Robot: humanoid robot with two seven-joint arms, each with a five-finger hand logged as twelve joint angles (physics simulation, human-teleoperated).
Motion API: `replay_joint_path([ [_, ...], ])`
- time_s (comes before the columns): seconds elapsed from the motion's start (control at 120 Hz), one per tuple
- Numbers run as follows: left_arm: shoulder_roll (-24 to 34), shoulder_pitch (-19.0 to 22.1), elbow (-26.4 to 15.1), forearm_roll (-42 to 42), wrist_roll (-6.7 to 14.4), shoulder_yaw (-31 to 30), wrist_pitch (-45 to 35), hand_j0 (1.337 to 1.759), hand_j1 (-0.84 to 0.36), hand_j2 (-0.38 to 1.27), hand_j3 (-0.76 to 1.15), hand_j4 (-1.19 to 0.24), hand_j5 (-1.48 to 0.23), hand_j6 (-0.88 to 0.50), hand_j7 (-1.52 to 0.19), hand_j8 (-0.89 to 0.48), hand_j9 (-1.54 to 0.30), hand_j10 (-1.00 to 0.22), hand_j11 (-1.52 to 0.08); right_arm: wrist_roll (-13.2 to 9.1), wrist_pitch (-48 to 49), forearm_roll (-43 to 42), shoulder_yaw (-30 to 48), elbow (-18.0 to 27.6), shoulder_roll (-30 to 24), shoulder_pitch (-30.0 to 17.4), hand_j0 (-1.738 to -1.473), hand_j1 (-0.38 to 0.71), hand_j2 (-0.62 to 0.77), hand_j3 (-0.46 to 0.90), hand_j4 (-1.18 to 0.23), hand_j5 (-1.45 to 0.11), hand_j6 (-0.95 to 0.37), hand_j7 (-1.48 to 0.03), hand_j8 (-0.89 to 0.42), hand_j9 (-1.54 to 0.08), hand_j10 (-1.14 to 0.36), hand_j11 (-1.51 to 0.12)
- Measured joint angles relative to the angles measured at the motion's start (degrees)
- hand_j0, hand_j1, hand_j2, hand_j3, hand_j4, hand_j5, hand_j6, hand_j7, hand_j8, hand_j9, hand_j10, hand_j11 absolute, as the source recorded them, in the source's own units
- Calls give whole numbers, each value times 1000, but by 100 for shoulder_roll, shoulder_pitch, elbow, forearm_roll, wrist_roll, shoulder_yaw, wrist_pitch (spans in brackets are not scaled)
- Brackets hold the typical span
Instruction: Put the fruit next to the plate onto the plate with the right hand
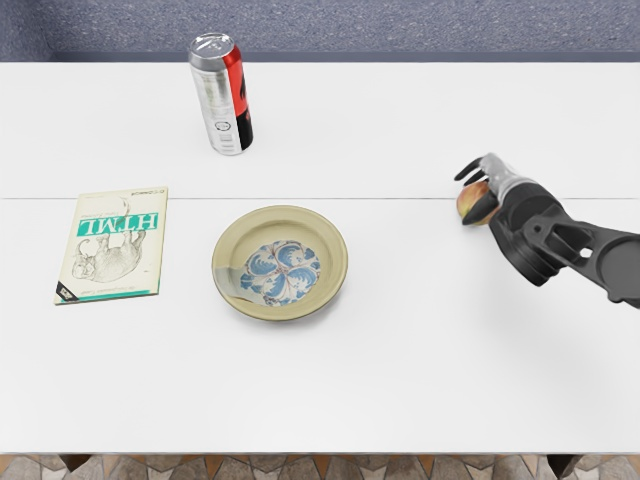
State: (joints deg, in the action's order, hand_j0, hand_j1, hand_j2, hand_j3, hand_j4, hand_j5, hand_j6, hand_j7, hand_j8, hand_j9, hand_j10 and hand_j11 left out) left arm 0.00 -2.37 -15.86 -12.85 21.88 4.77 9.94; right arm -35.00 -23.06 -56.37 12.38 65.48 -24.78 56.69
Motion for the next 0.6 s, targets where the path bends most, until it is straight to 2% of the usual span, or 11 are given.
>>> replay_joint_path([
  [0.117, 0, 0, 1, -1, 0, 1, 0, 1658, 349, 0, 0, 0, 0, 0, 0, 0, 0, 0, 0, -9, 17, -35, 3, 0, 15, -21, -1643, 223, 65, -1, -559, -712, -377, -711, -164, -746, -295, -773],
  [0.142, 0, 0, 1, 0, 0, 1, 0, 1658, 349, 0, 0, 0, 0, 0, 0, 0, 0, 0, 0, -7, 10, -23, 2, -1, 17, -25, -1644, 219, 145, -1, -575, -717, -391, -724, -170, -753, -299, -781],
  [0.258, 0, 0, 1, 1, 0, -1, 1, 1658, 349, 0, 0, 0, 0, 0, 0, 0, 0, 0, 0, -12, -15, -18, 0, 2, 28, -36, -1644, 214, 80, 0, -657, -724, -381, -784, -160, -782, -273, -826],
  [0.383, 0, 0, 2, 1, 0, -2, 1, 1658, 349, 0, 0, 0, 0, 0, 0, 0, 0, 0, 0, -11, -10, 44, 55, 70, 17, -26, -1646, 199, 103, -1, -674, -777, -387, -823, -173, -832, -291, -862],
  [0.483, 0, 0, 2, 1, 1, -3, 0, 1658, 349, 0, 0, 0, 0, 0, 0, 0, 0, 0, 0, -13, 12, 72, 302, 364, -6, -5, -1646, 182, 84, -1, -674, -811, -396, -840, -180, -854, -289, -864],
  [0.6, 0, 0, 1, 1, 1, -3, 0, 1658, 349, -1, 0, 0, 0, 0, 0, 0, 0, 0, 0, -11, 24, 81, 569, 964, 7, 19, -1646, 162, 57, -1, -673, -832, -405, -850, -197, -867, -306, -866],
])
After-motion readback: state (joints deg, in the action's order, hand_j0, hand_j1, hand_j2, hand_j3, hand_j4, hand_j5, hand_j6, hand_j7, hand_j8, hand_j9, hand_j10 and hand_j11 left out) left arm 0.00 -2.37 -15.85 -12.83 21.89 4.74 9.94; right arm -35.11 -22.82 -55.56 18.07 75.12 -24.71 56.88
